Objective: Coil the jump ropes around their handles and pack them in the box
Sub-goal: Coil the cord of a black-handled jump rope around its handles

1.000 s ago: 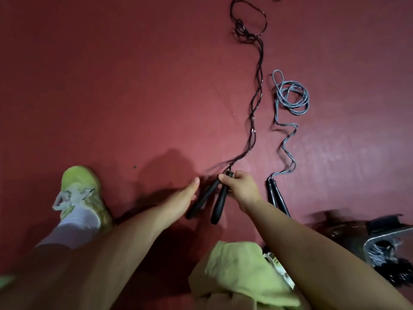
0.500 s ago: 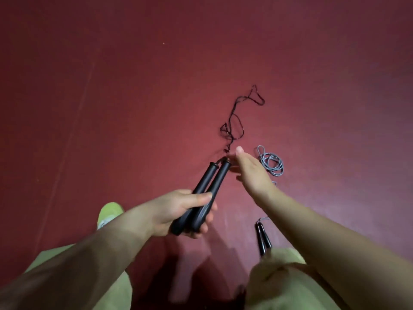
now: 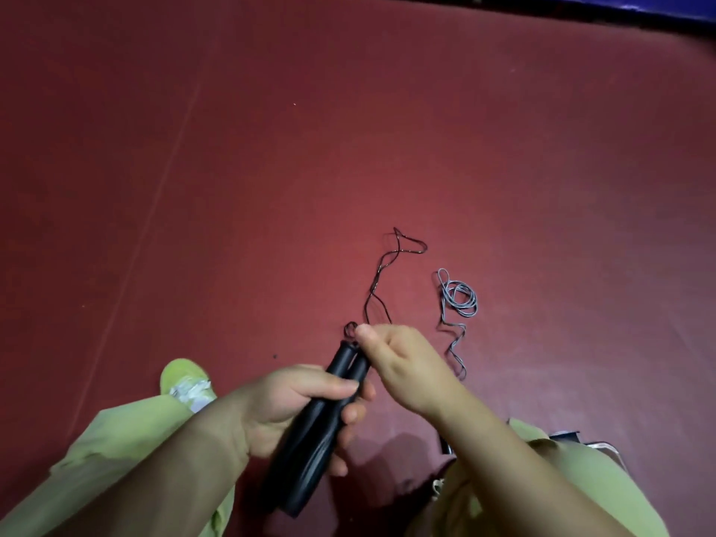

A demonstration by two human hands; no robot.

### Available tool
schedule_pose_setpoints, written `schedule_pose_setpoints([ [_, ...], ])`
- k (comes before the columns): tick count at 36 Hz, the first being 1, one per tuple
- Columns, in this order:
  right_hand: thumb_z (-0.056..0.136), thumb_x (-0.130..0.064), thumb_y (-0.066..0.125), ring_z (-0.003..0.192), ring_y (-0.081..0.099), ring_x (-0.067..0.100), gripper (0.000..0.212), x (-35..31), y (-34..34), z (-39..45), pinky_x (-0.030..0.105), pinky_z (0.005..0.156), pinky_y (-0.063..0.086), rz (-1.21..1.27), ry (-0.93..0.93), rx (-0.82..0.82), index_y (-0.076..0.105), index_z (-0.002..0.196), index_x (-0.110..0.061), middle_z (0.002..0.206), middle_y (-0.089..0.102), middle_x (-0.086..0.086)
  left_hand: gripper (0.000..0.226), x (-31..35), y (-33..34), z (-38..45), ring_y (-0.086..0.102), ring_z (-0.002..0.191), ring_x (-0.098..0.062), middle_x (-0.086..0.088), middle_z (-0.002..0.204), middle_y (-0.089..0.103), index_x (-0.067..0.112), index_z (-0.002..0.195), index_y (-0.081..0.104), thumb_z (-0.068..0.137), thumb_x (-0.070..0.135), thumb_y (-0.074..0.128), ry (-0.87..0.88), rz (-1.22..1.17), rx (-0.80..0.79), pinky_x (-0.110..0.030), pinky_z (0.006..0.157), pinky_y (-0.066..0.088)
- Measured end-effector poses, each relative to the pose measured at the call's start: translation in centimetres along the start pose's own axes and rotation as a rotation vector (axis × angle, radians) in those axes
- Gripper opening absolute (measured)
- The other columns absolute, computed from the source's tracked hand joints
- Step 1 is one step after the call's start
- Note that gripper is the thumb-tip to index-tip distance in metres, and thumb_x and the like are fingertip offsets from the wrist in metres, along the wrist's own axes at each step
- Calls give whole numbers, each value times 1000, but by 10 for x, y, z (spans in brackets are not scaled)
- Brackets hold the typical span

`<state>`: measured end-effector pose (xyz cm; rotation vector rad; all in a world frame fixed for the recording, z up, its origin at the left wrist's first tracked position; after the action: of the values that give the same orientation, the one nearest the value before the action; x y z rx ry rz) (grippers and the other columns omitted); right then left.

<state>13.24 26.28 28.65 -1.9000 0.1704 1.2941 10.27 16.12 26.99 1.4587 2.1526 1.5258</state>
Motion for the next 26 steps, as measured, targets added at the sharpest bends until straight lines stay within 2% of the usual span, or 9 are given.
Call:
schedule_pose_setpoints([
  [5, 83, -69, 18, 50, 42, 9, 71, 20, 19, 0, 32, 52, 36, 208, 87, -51, 46, 62, -8, 49, 44, -7, 29, 3, -6, -1, 56, 57, -17, -3, 68, 52, 12, 84, 67, 64, 21, 86, 108, -26, -18, -37, 57, 56],
  [8, 89, -66, 10, 52, 44, 8, 67, 33, 26, 6, 24, 58, 34, 238, 121, -142, 51, 61, -21, 52, 48, -5, 23, 22, -12, 0, 56, 59, -15, -1, 69, 52, 13, 88, 67, 71, 17, 82, 220, -98, -92, -38, 63, 56],
  [11, 91, -62, 6, 58, 44, 8, 64, 35, 30, 14, 26, 63, 34, 242, 92, -187, 51, 59, -28, 57, 49, -8, 20, 55, -13, -2, 56, 67, -12, 1, 76, 53, 14, 109, 60, 89, 13, 64, 345, -78, -260, -34, 71, 54],
  [13, 85, -70, 6, 61, 45, 9, 69, 33, 36, 19, 32, 65, 36, 193, 61, -228, 53, 66, -23, 59, 49, -8, 34, 73, -29, -2, 54, 64, -11, 2, 73, 49, 14, 115, 60, 83, 14, 71, 409, -63, -169, -33, 68, 52],
  [17, 77, -78, 4, 58, 42, 4, 88, 26, 36, 28, 34, 64, 36, 67, 34, -333, 60, 83, -10, 57, 49, -16, 78, 87, -75, -3, 47, 52, -12, -1, 63, 43, 19, 128, 55, 57, 13, 86, 437, 89, 248, -32, 55, 49],
  [20, 75, -73, 7, 59, 48, -1, 77, 15, 26, 32, 20, 59, 31, 40, 30, -383, 62, 82, -21, 58, 52, -23, 69, 84, -94, 0, 48, 52, -14, -4, 61, 48, 22, 129, 51, 65, 6, 70, 362, 327, 486, -31, 54, 49],
  [22, 77, -72, 17, 62, 50, 5, 69, 7, 20, 33, 27, 61, 38, -34, -17, -399, 60, 81, -19, 63, 55, -11, 62, 80, -104, 4, 52, 53, -15, -4, 64, 53, 23, 125, 54, 68, 5, 69, 297, 494, 591, -31, 55, 50],
  [24, 83, -64, 39, 56, 45, 10, 48, 3, 14, 34, 31, 57, 37, -133, -54, -396, 55, 75, -20, 61, 50, -4, 49, 73, -104, 13, 54, 54, -15, -5, 65, 53, 22, 118, 57, 75, 5, 74, 224, 615, 598, -30, 54, 50],
  [26, 89, -45, 57, 51, 41, 9, 29, 6, 7, 36, 24, 50, 31, -146, -49, -389, 49, 68, -26, 54, 46, -6, 38, 61, -106, 25, 53, 53, -13, -1, 59, 53, 16, 105, 58, 72, 8, 74, 119, 642, 555, -29, 54, 49],
])
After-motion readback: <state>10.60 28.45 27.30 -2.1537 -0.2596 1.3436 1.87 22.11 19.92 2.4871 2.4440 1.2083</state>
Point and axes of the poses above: each hand's wrist, its own z-axis towards the middle knuckle, its own y-axis out of the palm, x = y × z, the point moved 9 cm from there along z, towards the middle knuckle
